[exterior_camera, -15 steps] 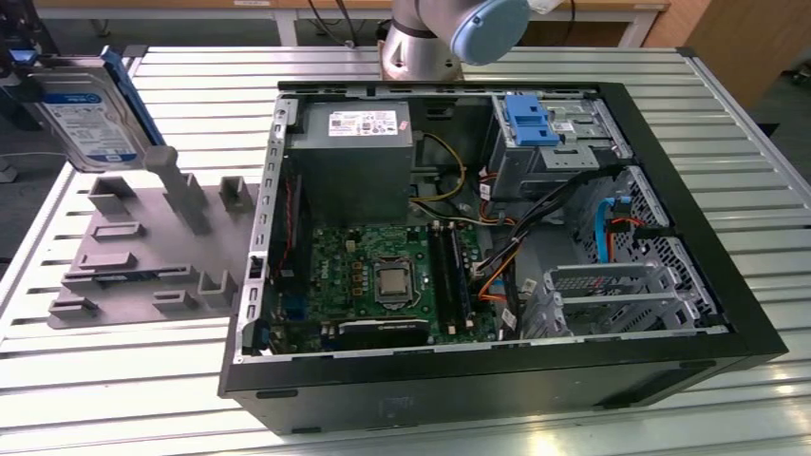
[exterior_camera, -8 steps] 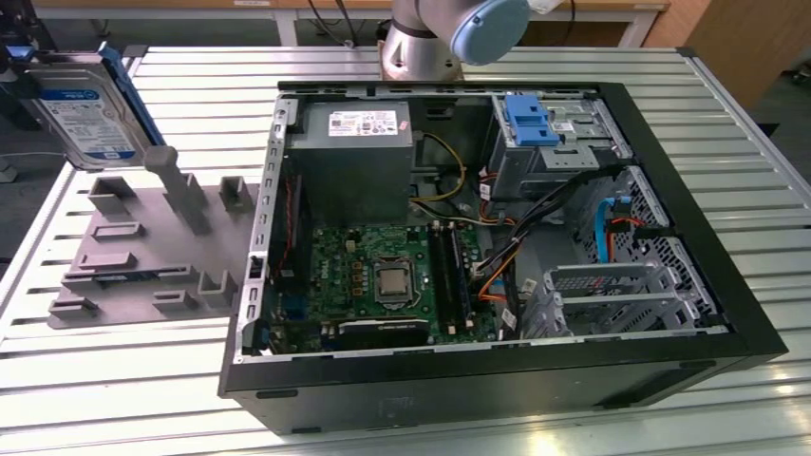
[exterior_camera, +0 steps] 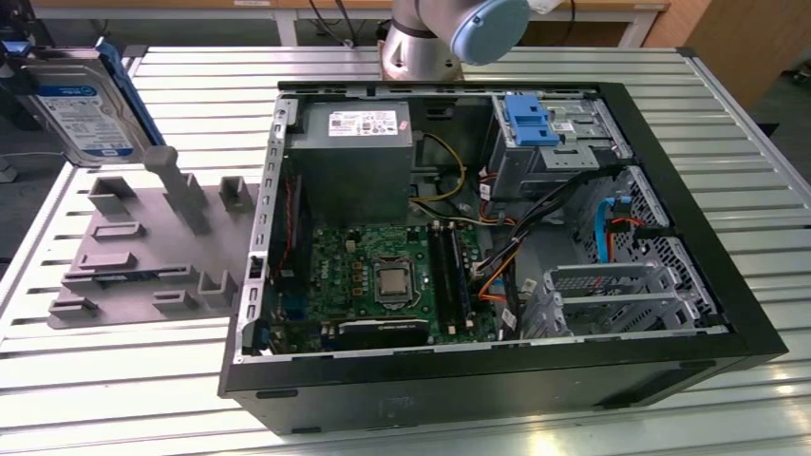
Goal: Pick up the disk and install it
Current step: 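Pick up the disk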
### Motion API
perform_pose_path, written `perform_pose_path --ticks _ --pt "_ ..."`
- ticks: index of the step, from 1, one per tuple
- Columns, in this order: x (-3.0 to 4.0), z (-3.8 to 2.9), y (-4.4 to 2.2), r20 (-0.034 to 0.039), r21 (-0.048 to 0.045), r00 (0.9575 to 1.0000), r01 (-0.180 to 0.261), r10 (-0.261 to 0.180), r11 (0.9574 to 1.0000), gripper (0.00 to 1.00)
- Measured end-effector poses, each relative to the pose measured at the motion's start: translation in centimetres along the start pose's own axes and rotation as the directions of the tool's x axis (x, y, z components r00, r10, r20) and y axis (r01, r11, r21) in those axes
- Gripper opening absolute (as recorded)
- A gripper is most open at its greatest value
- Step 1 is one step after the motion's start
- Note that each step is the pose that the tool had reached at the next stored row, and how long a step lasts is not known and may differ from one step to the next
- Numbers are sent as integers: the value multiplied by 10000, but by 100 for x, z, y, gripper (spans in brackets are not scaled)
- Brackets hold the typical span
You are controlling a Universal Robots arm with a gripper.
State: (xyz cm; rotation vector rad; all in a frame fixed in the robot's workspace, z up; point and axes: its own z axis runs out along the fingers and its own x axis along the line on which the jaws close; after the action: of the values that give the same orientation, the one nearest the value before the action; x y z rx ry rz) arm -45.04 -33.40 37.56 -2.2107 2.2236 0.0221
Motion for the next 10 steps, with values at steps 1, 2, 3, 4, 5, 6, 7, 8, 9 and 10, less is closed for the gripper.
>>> perform_pose_path --ticks 1,2,3,4,5,6,7,8,9,10 --pt "0 -8 0 0 0 10000 0 0 10000 36" --pt "0 -16 0 0 0 10000 0 0 10000 36" --pt "0 -24 0 0 0 10000 0 0 10000 36" --pt "0 -31 0 0 1 10000 0 0 10000 36" --pt "0 -37 0 1 1 10000 0 0 10000 36" --pt "-1 -44 0 0 1 10000 0 0 10000 36" --pt "-1 -51 0 0 0 10000 0 0 10000 36" --pt "-1 -57 0 0 1 10000 0 0 10000 36" --pt "-1 -63 1 0 0 10000 0 0 10000 36" --pt "-1 -69 1 0 0 10000 0 0 10000 36"
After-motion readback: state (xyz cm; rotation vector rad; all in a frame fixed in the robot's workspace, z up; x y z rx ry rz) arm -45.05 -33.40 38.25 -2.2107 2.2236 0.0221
